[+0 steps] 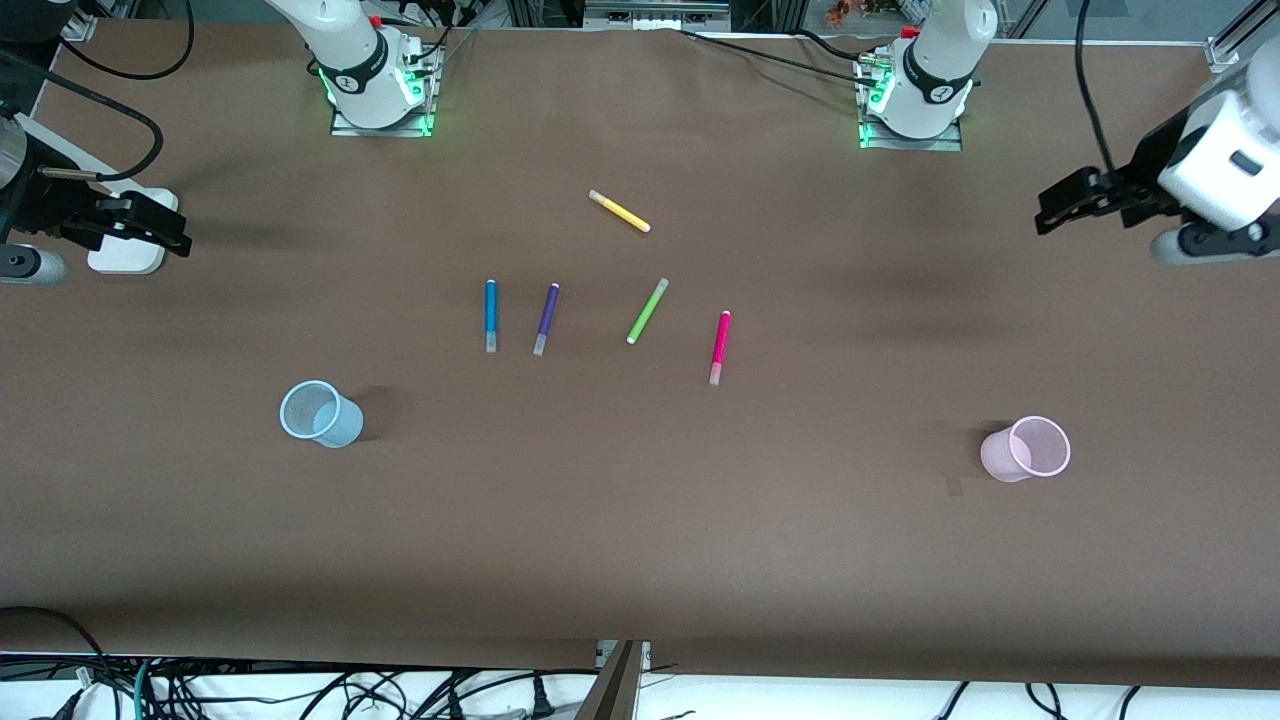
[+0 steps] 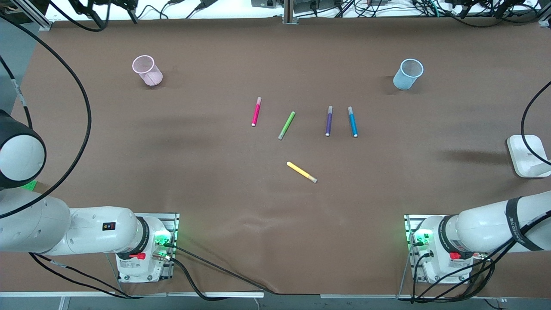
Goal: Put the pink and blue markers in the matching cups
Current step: 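Move the right gripper down over the blue marker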
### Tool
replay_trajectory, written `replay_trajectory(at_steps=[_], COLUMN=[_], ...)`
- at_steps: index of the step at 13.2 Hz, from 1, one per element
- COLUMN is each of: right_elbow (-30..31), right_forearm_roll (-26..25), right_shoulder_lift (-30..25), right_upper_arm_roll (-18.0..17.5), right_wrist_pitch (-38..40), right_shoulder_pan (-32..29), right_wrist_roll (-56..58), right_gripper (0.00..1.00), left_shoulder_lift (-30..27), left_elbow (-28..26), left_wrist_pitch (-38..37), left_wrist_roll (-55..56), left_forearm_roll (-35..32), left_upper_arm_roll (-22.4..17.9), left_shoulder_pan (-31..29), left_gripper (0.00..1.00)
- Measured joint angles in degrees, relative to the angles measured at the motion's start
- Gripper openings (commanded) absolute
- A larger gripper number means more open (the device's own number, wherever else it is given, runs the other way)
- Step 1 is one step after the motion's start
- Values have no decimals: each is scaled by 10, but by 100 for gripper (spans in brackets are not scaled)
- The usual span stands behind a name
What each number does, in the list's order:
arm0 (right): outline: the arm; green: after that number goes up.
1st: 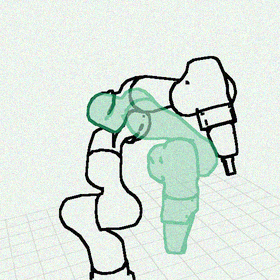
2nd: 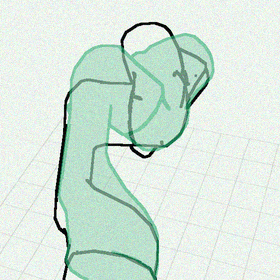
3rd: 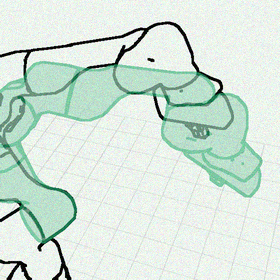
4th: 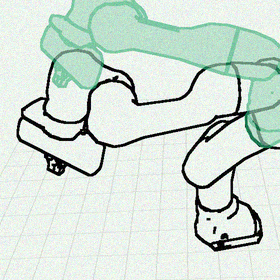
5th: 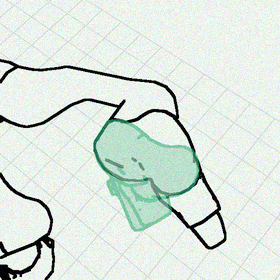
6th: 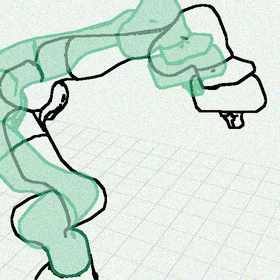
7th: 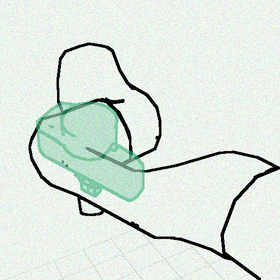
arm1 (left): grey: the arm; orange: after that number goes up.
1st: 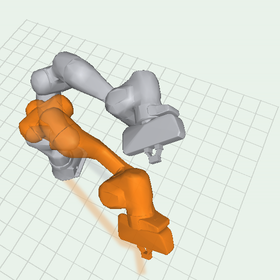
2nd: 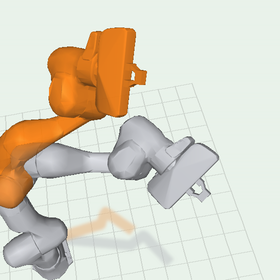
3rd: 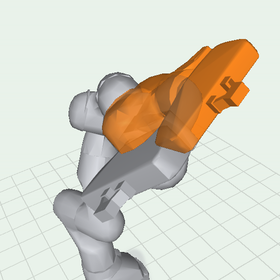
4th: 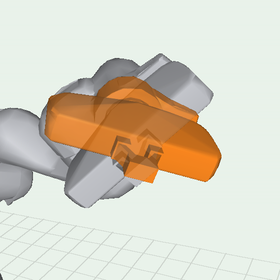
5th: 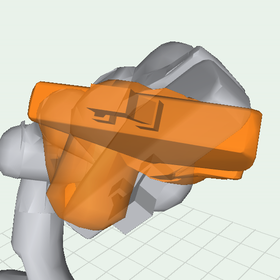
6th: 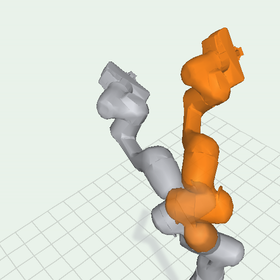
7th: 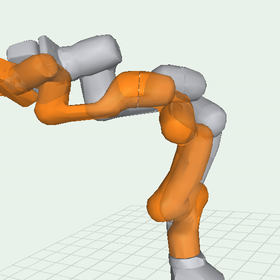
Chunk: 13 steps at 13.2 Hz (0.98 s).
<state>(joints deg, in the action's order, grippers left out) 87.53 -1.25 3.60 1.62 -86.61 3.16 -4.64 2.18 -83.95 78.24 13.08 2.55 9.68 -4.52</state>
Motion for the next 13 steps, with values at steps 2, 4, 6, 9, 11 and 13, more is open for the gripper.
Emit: replay_trajectory(at_steps=[2, 4, 6, 9, 11, 13], right_elbow=[0, 0, 0, 0, -1, -1], right_forearm_roll=[1, 4, 4, 4, 4, 4], right_shoulder_lift=[0, 2, 10, 37, 59, 87], right_upper_arm_roll=[0, -3, -5, -8, -8, -9], right_wrist_pitch=[0, 0, -1, -2, -4, -13], right_shoulder_pan=[0, 3, 23, 71, 97, 121], right_wrist_roll=[0, 0, 0, -2, -2, -2], right_gripper=[100, 100, 100, 100, 100, 100], left_shoulder_lift=[-4, -4, -3, -2, -2, -2], left_elbow=[11, 11, 11, 11, 11, 11], left_wrist_pitch=[-19, -24, -25, -25, -25, -25], left_wrist_roll=[0, 0, 0, 0, 0, 0], left_forearm_roll=[0, 0, 0, 0, 0, 0], left_upper_arm_roll=[-1, -1, -1, -1, -1, -1], left_shoulder_pan=[-1, -5, -8, -8, -11, -15], left_gripper=[100, 100, 100, 100, 100, 100])
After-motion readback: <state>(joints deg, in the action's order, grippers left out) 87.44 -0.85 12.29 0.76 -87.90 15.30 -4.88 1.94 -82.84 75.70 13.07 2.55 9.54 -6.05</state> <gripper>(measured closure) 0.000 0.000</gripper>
